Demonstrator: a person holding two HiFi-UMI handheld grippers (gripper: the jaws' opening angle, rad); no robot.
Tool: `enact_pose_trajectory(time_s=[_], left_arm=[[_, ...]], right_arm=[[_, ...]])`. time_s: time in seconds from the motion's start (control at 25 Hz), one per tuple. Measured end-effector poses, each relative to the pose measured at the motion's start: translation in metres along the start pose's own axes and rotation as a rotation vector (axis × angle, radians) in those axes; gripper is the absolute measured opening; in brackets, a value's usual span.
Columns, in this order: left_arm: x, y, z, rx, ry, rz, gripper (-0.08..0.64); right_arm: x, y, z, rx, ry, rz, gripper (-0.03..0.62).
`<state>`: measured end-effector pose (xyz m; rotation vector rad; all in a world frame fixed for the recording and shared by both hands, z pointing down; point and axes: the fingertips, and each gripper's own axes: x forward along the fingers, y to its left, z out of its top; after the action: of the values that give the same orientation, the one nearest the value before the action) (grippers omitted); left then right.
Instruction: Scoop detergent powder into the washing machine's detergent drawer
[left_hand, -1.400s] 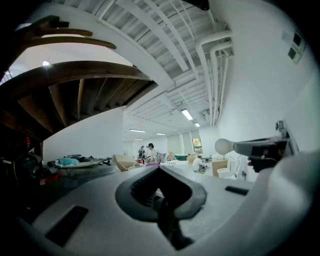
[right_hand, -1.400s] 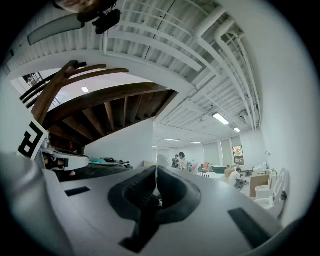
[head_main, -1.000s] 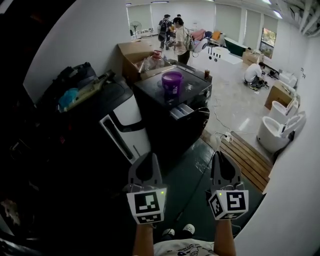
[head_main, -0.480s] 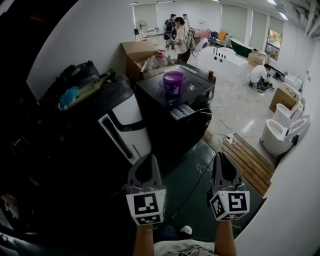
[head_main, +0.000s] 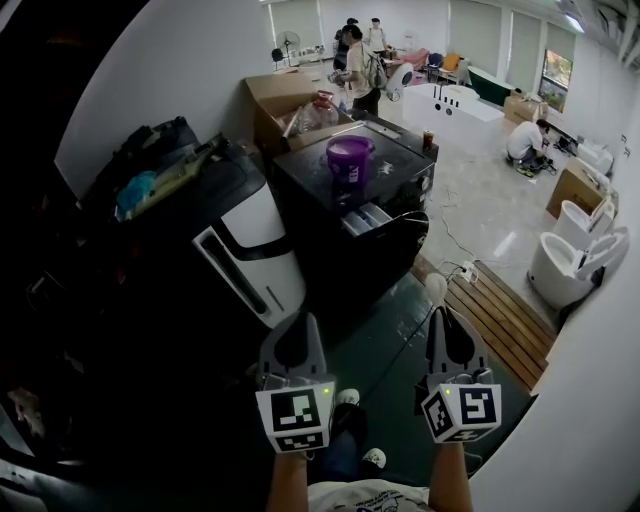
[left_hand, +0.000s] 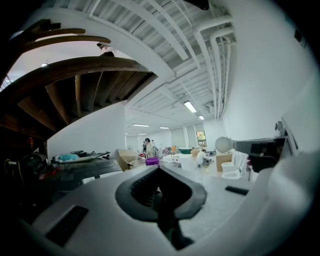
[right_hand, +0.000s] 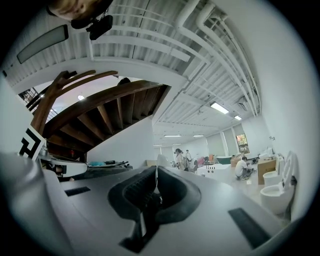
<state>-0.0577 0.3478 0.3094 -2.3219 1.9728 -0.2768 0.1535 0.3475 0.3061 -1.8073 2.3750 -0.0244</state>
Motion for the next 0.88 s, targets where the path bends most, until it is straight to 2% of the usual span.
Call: enact_pose_trajectory(time_s=[0.36, 0.88], left_arm=[[0.066, -0.009, -0.001, 0.006, 0.003, -0.031, 0.003], [0.205, 0.007, 0.018, 0.003, -0.024, -0.066, 0.003]], right_arm=[[0.049, -0.034, -0.008, -0.005, 0.004, -0.028, 0.02], [0.181, -0.069, -0.007, -0.014, -0.015, -0.033, 0.02]])
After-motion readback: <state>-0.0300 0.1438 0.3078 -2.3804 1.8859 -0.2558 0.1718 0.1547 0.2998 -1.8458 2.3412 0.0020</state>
